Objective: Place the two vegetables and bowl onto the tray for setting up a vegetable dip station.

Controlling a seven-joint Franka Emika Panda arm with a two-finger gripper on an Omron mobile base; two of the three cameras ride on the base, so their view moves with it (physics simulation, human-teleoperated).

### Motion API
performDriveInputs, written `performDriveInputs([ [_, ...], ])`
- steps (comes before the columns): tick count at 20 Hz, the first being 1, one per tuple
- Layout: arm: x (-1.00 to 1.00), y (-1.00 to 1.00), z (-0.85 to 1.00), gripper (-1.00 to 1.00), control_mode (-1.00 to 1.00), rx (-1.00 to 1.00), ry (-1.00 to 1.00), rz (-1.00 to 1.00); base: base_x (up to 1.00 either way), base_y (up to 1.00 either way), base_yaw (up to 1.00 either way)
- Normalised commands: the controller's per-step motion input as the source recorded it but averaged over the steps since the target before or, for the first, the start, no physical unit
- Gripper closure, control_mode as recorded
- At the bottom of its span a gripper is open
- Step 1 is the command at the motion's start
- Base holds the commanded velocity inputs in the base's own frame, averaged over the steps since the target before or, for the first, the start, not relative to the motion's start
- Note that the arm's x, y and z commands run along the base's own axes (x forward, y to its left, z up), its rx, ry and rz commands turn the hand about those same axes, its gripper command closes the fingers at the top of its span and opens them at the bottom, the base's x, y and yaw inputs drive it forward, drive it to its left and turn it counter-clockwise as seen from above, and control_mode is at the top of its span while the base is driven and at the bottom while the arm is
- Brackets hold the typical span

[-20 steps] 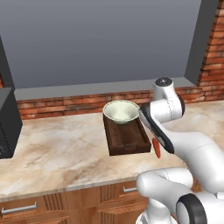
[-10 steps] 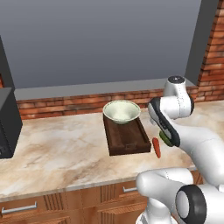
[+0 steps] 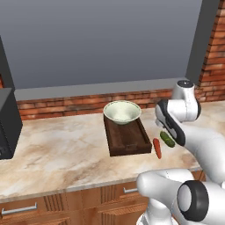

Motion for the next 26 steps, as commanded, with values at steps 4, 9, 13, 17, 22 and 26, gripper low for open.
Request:
performDriveInputs([
  [4,0.08,-0.28,-0.29,-1.0,-1.0,0.03,0.0,0.0,0.0,0.0,0.0],
  [9,0.19,-0.18,-0.28,-1.0,-1.0,0.0,0.0,0.0,0.0,0.0,0.0],
  [13,0.21,-0.09,-0.25,-1.0,-1.0,0.0,0.0,0.0,0.0,0.0,0.0],
  [17,0.11,-0.1,-0.24,-1.0,-1.0,0.0,0.0,0.0,0.0,0.0,0.0],
  [22,0.05,-0.11,-0.26,-1.0,-1.0,0.0,0.0,0.0,0.0,0.0,0.0],
  [26,0.08,0.0,-0.24,-1.0,-1.0,0.0,0.0,0.0,0.0,0.0,0.0],
])
